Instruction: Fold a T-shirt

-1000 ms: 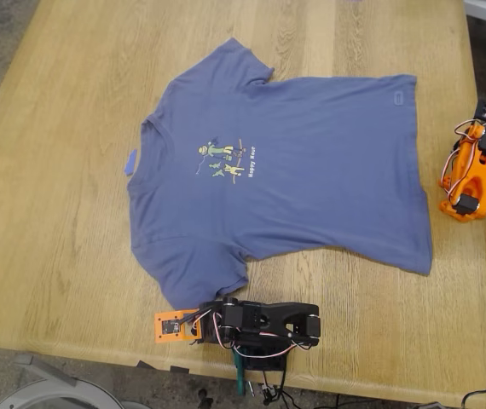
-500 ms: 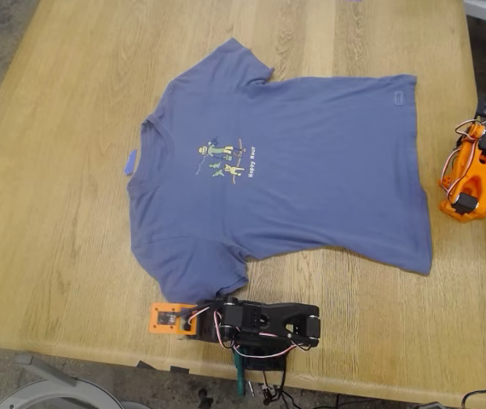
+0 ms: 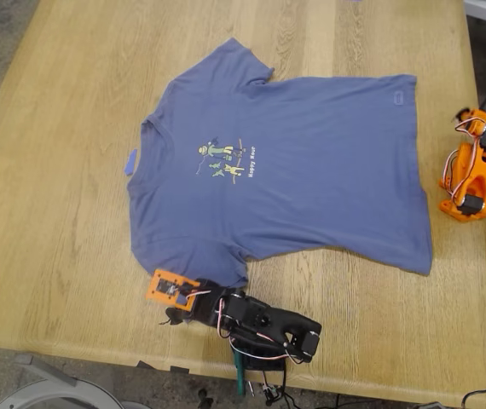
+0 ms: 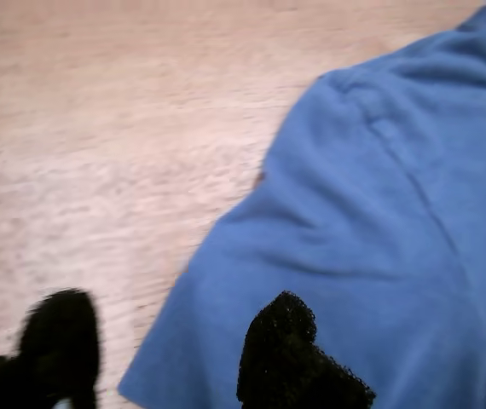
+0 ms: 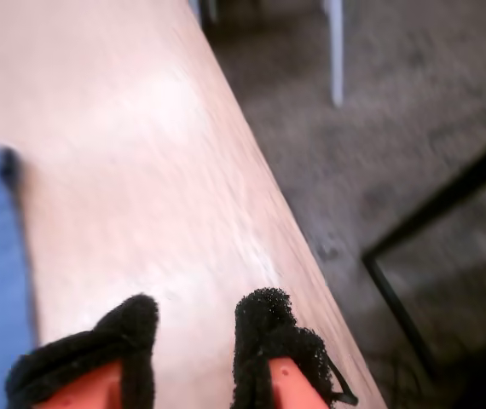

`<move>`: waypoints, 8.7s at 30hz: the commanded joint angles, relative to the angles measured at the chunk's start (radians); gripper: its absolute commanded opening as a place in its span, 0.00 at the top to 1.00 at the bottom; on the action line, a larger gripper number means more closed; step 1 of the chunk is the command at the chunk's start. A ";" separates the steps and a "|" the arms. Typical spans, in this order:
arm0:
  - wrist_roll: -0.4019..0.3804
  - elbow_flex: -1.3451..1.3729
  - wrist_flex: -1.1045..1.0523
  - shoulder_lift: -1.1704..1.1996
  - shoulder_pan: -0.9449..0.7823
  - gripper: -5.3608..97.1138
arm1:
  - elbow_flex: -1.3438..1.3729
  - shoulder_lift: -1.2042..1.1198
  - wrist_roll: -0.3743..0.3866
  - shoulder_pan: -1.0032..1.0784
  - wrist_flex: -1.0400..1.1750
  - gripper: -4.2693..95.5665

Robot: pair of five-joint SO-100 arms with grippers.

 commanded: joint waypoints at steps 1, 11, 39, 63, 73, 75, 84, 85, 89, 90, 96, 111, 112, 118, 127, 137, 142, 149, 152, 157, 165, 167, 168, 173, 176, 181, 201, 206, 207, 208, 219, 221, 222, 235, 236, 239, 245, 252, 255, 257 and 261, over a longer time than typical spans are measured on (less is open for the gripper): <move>-0.014 -0.155 0.015 0.115 0.021 0.57 | -0.110 0.008 0.038 -0.072 -0.023 0.72; 0.097 -0.359 0.156 0.114 0.000 0.42 | -0.342 0.008 0.031 -0.321 0.118 0.65; 0.034 -0.943 0.077 -0.388 -0.069 0.34 | -0.764 -0.069 -0.115 -1.201 0.446 0.65; -0.005 -1.086 -0.044 -0.976 0.373 0.38 | -0.607 -0.598 -0.089 -1.738 -0.178 0.65; 0.040 -0.985 0.175 -0.973 0.592 0.41 | -0.614 -0.804 -0.081 -1.781 -0.379 0.64; 0.049 -0.950 0.179 -0.971 0.617 0.41 | -0.634 -0.859 -0.081 -1.781 -0.422 0.64; 0.118 -0.827 0.173 -0.973 0.624 0.42 | -0.744 -1.118 -0.067 -1.821 -0.588 0.63; 0.123 -0.821 0.149 -0.977 0.624 0.42 | -0.752 -1.140 -0.066 -1.824 -0.600 0.63; 0.143 -0.805 0.057 -1.017 0.594 0.43 | -0.773 -1.209 -0.060 -1.827 -0.635 0.63; 0.147 -0.801 0.040 -1.031 0.581 0.44 | -0.779 -1.224 -0.058 -1.825 -0.641 0.63; 0.173 -0.805 -0.035 -1.141 0.557 0.47 | -0.851 -1.331 -0.054 -1.821 -0.658 0.63; 0.175 -1.109 -0.426 -1.654 0.543 0.47 | -1.074 -1.598 -0.032 -1.882 -0.684 0.64; 0.176 -1.143 -0.445 -1.687 0.543 0.47 | -1.072 -1.603 -0.029 -1.888 -0.686 0.64; 0.190 -1.338 -0.532 -1.885 0.532 0.47 | -1.069 -1.640 -0.021 -1.902 -0.701 0.65; 0.192 -1.575 -0.568 -2.129 0.555 0.47 | -1.204 -1.772 -0.020 -1.917 -0.686 0.64; 0.190 -1.950 -0.538 -2.434 0.575 0.45 | -1.348 -1.893 -0.009 -1.927 -0.641 0.65; 0.198 -2.072 -0.503 -2.536 0.561 0.43 | -1.382 -1.942 0.000 -1.934 -0.638 0.65; 0.202 -2.100 -0.491 -2.603 0.541 0.42 | -1.361 -1.945 0.014 -1.950 -0.646 0.65; 0.204 -2.112 -0.483 -2.640 0.537 0.42 | -1.361 -1.945 0.015 -1.951 -0.641 0.65; 0.202 -2.183 -0.456 -2.726 0.532 0.42 | -1.358 -1.934 0.021 -1.956 -0.627 0.66; 0.189 -2.220 -0.388 -2.807 0.538 0.44 | -1.267 -1.879 0.035 -1.956 -0.620 0.68; 0.184 -2.220 -0.362 -2.815 0.545 0.45 | -1.181 -1.835 0.040 -1.945 -0.634 0.69; 0.183 -2.220 -0.356 -2.819 0.546 0.45 | -1.137 -1.813 0.040 -1.937 -0.646 0.69; 0.176 -2.220 -0.339 -2.849 0.557 0.48 | -1.020 -1.740 0.040 -1.898 -0.678 0.69; 0.176 -2.215 -0.339 -2.867 0.565 0.52 | -1.014 -1.735 0.040 -1.887 -0.686 0.69; 0.179 -2.220 -0.339 -2.902 0.572 0.60 | -1.017 -1.749 0.044 -1.884 -0.709 0.69; 0.170 -2.252 -0.374 -2.973 0.581 0.95 | -1.118 -1.960 0.071 -1.855 -0.841 0.70; 0.167 -2.264 -0.394 -2.985 0.584 0.95 | -1.129 -1.980 0.072 -1.850 -0.844 0.70; 0.167 -2.266 -0.396 -2.987 0.586 0.95 | -1.126 -1.983 0.075 -1.852 -0.850 0.70; 0.166 -2.266 -0.397 -2.987 0.586 0.95 | -1.120 -1.987 0.080 -1.853 -0.854 0.70; 0.135 -2.266 -0.387 -2.985 0.618 0.95 | -0.945 -2.040 0.121 -1.876 -1.057 0.71; 0.135 -2.267 -0.387 -2.985 0.621 0.95 | -0.931 -2.065 0.143 -1.887 -1.111 0.71; 0.135 -2.267 -0.387 -2.984 0.621 0.95 | -0.928 -2.083 0.155 -1.894 -1.146 0.71; 0.133 -2.267 -0.387 -2.981 0.634 0.95 | -1.015 -2.229 0.201 -1.988 -1.209 0.69; 0.133 -2.267 -0.387 -2.979 0.634 0.95 | -1.031 -2.238 0.202 -1.996 -1.195 0.69; 0.132 -2.269 -0.387 -2.974 0.634 0.95 | -1.077 -2.264 0.209 -2.025 -1.152 0.69; 0.129 -2.270 -0.380 -2.965 0.635 0.95 | -1.150 -2.319 0.218 -2.075 -1.094 0.72; 0.123 -2.270 -0.347 -2.930 0.661 0.95 | -1.186 -2.339 0.216 -2.111 -0.965 0.76; 0.117 -2.270 -0.328 -2.910 0.675 0.95 | -1.187 -2.336 0.206 -2.123 -0.900 0.79; 0.115 -2.270 -0.316 -2.893 0.686 0.95 | -1.187 -2.339 0.196 -2.128 -0.885 0.80; 0.107 -2.270 -0.287 -2.858 0.709 0.95 | -1.186 -2.349 0.176 -2.134 -0.854 0.84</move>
